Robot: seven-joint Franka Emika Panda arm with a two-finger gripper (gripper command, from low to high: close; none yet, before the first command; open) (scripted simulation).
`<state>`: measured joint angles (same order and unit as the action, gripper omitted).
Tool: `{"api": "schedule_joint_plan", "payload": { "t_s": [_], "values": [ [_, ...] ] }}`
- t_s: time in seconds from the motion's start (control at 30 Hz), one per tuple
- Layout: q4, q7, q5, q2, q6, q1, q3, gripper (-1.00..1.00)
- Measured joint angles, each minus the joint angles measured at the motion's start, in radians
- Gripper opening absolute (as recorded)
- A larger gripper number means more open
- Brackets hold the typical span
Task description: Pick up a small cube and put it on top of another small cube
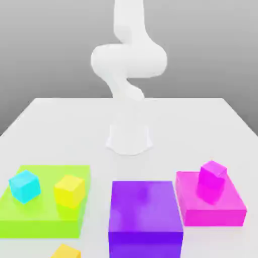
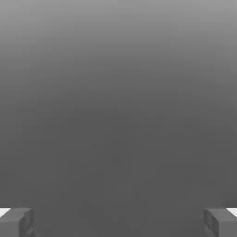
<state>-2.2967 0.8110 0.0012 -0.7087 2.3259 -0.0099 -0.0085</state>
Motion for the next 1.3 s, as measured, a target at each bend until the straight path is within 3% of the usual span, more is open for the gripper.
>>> {"api": "schedule_joint_plan", "payload": {
  "t_s": [0.97,1.1,1.13,1.3],
  "values": [
    [0.040,0.084,0.077,1.059,0.300,-0.128,-0.096,0.00],
    [0.066,0.070,0.101,1.204,0.398,-0.146,-0.079,0.00],
    [0.072,0.067,0.105,1.234,0.421,-0.151,-0.073,-1.00],
    [0.072,0.067,0.106,1.234,0.421,-0.151,-0.073,-1.00]
  ]
}}
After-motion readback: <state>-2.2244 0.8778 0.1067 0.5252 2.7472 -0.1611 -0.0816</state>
